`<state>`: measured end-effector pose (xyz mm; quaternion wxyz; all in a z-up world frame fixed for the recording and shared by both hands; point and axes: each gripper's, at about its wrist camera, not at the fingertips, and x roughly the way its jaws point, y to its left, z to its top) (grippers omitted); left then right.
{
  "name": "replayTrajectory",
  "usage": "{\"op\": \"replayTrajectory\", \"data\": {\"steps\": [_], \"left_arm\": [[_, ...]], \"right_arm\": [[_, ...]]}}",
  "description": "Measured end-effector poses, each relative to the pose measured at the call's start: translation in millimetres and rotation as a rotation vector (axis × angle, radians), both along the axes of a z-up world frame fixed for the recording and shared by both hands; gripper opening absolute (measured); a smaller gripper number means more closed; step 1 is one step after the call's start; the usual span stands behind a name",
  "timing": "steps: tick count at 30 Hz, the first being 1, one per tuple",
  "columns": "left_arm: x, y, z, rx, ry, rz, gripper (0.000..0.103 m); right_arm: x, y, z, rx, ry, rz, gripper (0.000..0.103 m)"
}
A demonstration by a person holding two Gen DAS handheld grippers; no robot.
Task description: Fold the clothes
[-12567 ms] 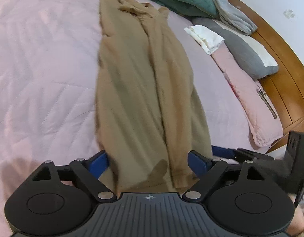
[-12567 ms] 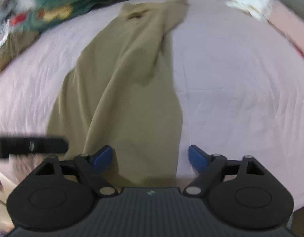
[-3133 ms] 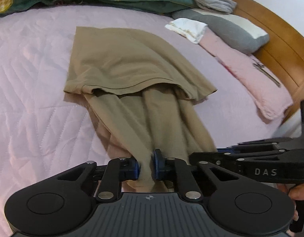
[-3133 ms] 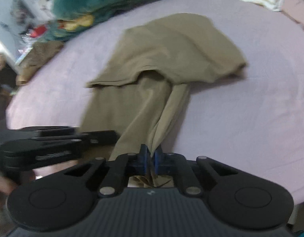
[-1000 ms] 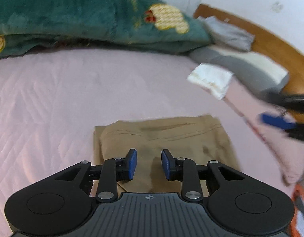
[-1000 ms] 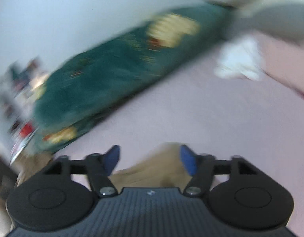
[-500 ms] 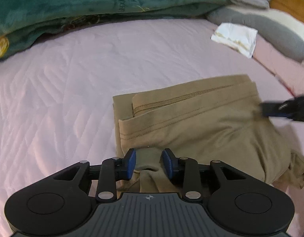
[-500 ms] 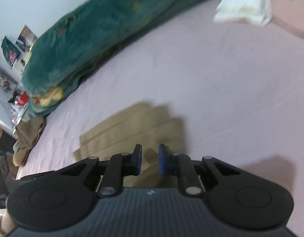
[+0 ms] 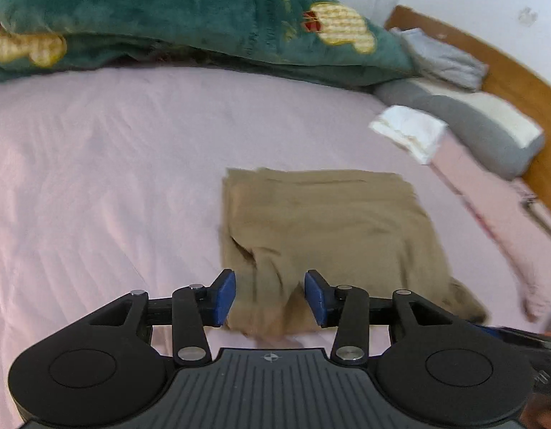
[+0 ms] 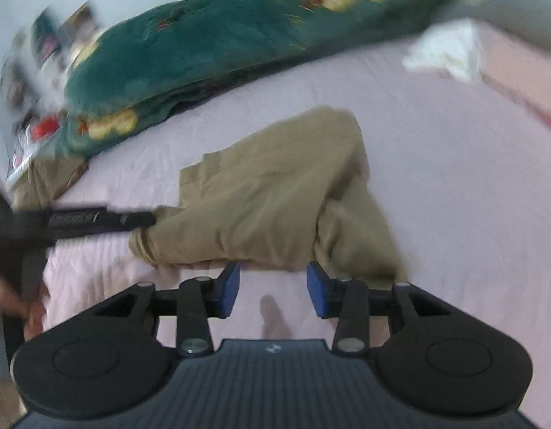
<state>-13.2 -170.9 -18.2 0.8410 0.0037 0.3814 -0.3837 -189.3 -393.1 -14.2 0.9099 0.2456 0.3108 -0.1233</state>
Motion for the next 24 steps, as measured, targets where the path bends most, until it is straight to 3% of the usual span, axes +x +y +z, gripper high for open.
{"op": "replayTrajectory", "data": {"steps": [1,5,7,10,14,16,18,24], "left_arm": [[-1,3,-1,0.001,-0.01,-0.009,0.046],[-5,9,-7,-0.017,0.005,-0.002,0.049],[-7,8,-10,-0.029,0.005,0.004,0.058],[-7,-3,-19,-0.008,0.006,-0.013,0.064],[-3,-18,-25,-0.001,0.007,-0.008,0.07],[1,-27,-31,0.013,0.019,-0.022,0.07],[0,-32,-35,0.022,0.012,-0.025,0.068],[6,-35,-42,0.03,0.01,-0.043,0.067]], "right_arm": [[-1,1,-3,0.024,-0.005,-0.027,0.042],[13,1,4,-0.057,0.017,-0.082,0.042],[19,-3,7,-0.072,0.015,-0.108,0.042],[25,-14,-4,-0.017,0.029,-0.074,0.043],[36,0,-6,-0.122,0.055,-0.023,0.046],[40,6,-6,-0.177,0.07,0.003,0.041],[47,12,-8,-0.234,0.12,0.039,0.014],[46,20,3,-0.381,0.184,0.088,0.005]]}}
